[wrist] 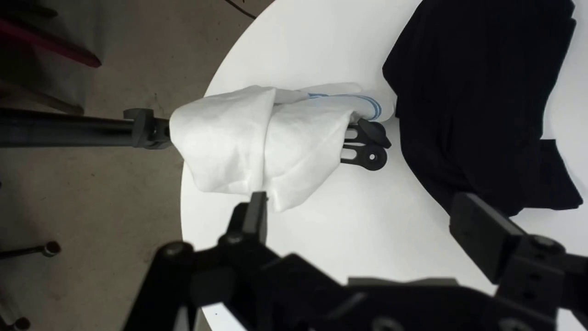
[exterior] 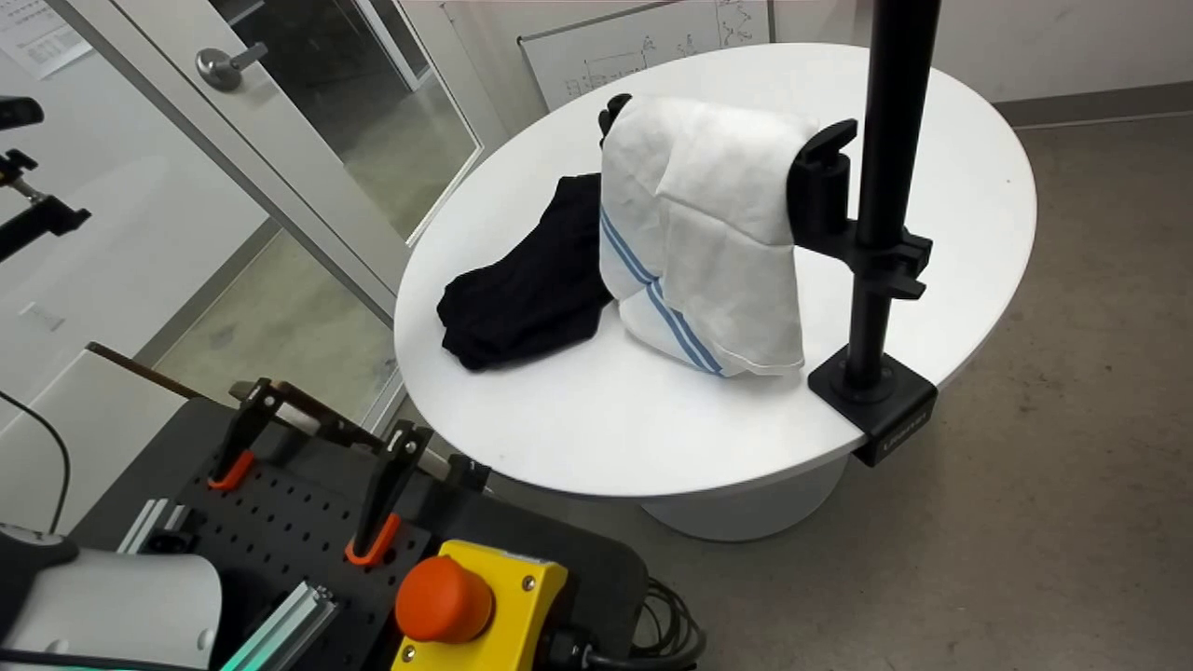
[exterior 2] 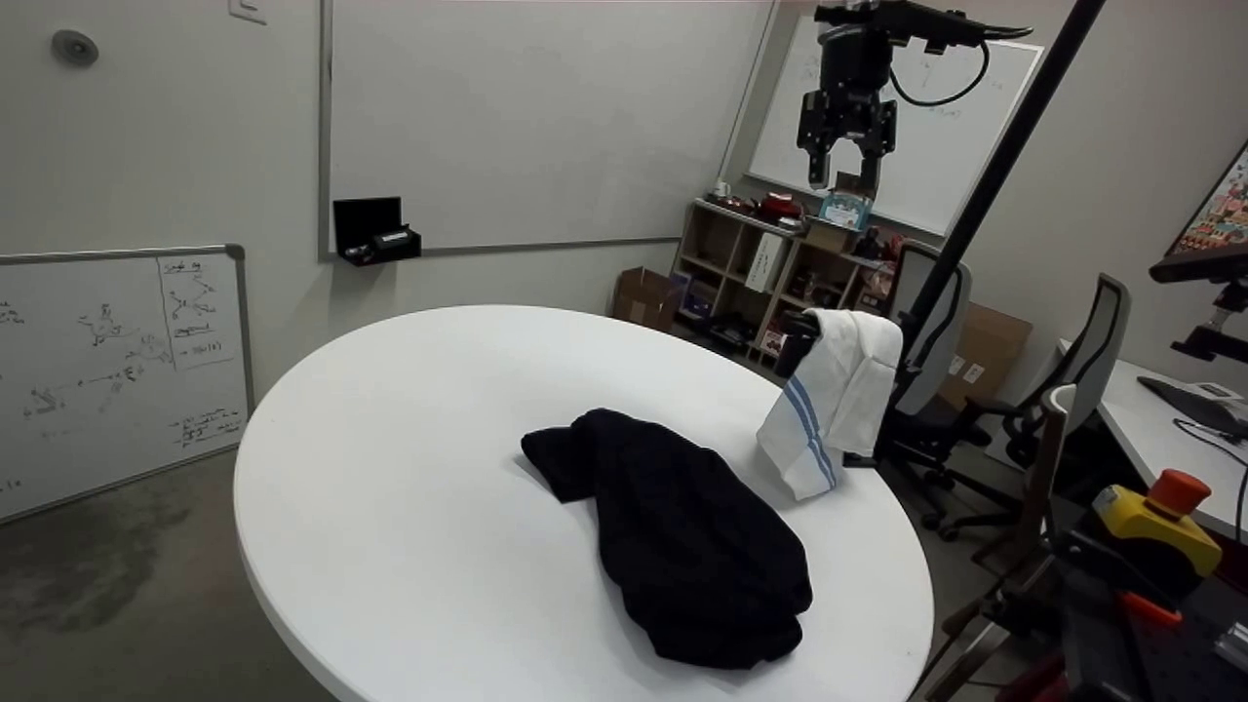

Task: Hang and unhang the white cloth from the stand then hang up the black cloth

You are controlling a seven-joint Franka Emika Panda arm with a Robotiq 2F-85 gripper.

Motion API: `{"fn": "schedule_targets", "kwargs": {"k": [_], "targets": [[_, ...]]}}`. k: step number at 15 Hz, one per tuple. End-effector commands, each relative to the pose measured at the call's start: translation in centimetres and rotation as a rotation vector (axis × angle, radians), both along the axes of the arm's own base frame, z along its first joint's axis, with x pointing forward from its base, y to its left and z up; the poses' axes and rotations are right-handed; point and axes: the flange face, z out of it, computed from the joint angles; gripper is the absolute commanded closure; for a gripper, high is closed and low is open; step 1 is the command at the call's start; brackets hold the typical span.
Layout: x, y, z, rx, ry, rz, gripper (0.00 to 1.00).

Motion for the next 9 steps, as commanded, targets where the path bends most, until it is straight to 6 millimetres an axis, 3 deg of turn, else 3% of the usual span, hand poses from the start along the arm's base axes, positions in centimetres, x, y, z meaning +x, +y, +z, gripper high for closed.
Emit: {"fn": "schedule_targets", "kwargs": {"k": [1, 5, 9], "targets": [[0.0, 0.7, -0.4, -0.008, -0.021, -0.001, 0.0], [0.0, -0.5, -2.3, -0.05, -0.165, -0.044, 0.0], [-1.3, -2.9, -5.9, -0.105, -0.241, -0.139, 0.0]]}}
